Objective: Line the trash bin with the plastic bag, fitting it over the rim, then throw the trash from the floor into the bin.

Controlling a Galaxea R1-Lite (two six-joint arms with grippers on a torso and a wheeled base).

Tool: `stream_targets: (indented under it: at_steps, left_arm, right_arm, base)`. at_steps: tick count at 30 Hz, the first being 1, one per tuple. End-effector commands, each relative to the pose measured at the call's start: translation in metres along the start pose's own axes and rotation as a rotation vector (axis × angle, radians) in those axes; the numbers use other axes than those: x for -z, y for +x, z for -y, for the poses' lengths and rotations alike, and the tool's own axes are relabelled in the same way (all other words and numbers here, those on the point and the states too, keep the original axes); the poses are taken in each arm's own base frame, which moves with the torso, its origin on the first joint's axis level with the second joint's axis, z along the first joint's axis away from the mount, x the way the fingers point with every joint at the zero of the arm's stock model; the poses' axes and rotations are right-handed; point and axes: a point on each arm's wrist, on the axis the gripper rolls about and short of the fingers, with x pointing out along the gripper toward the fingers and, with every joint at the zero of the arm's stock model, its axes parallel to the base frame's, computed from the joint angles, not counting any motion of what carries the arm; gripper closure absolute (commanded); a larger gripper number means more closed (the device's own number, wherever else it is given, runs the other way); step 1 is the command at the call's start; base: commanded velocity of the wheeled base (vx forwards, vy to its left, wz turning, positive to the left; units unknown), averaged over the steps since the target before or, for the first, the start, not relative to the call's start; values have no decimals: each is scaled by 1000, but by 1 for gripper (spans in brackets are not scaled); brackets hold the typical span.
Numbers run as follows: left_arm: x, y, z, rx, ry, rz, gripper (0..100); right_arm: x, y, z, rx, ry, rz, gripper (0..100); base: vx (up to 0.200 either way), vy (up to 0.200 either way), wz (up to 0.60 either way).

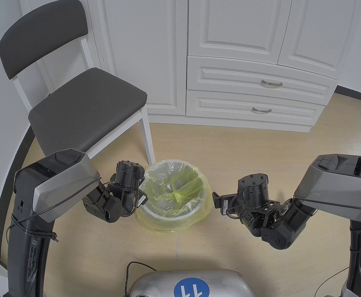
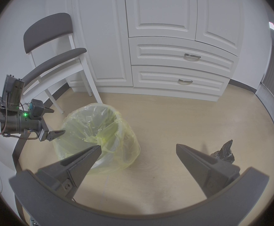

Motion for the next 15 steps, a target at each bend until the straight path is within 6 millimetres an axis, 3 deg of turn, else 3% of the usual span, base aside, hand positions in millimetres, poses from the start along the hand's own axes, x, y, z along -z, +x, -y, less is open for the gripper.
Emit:
stream_targets:
  at_steps: [1, 9, 13, 15]
  left_arm:
    - [4, -1, -7, -8, -54, 3, 0]
    - [-2, -2, -6, 59, -249, 52, 0]
    - [-10, -7, -15, 84, -414, 103, 0]
    - [-5, -9, -21, 103, -442, 99, 0]
  right_arm:
    - [0, 0, 0, 0, 0, -1, 0]
    - [1, 0, 0, 0, -1, -2, 0]
    - [1, 0, 0, 0, -1, -2, 0]
    - [1, 0, 0, 0, -1, -3, 0]
  base:
    - [0, 0, 0]
    - [0, 0, 0]
    - [0, 0, 0]
    - [0, 0, 0]
